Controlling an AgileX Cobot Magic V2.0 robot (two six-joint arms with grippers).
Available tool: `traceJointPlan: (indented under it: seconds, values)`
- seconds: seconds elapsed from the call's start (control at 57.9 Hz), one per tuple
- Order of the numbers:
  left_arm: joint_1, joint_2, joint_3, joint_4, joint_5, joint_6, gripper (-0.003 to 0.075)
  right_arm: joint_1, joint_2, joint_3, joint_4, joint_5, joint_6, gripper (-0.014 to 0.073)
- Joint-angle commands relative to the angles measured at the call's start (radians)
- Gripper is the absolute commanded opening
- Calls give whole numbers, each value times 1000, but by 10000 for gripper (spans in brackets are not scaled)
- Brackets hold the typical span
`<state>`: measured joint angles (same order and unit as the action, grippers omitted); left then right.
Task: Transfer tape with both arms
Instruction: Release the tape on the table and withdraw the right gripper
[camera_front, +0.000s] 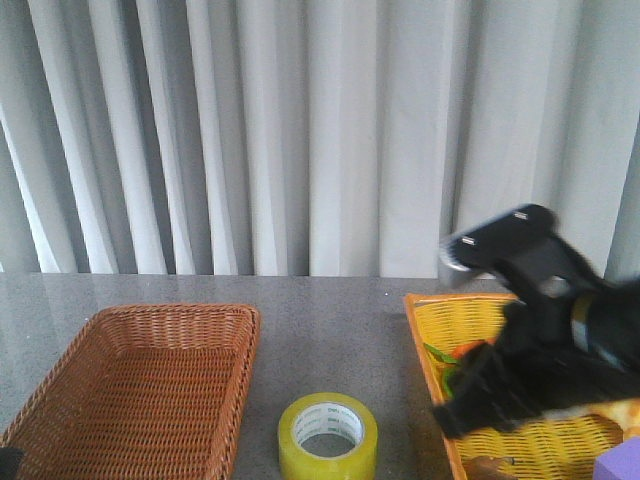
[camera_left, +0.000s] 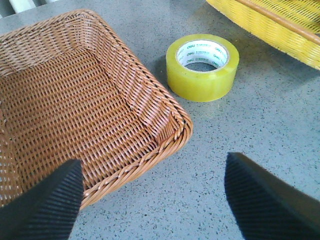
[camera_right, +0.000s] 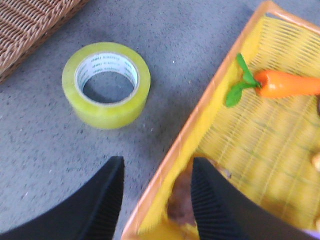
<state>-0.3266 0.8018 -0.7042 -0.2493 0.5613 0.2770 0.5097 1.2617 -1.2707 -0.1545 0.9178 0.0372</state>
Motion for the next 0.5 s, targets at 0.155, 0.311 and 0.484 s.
traceJointPlan:
  seconds: [0.155, 0.311, 0.484]
  values:
    - [-8, -1, -34, -19, -70, -2, 570, -5, -274, 226, -14, -121, 66, 327]
    - [-8, -1, -34, -19, -71, -2, 570, -5, -389, 368, -14, -151, 92, 327]
    - [-8, -1, -34, -19, -72, -3, 570, -5, -477, 479, -14, -177, 90, 327]
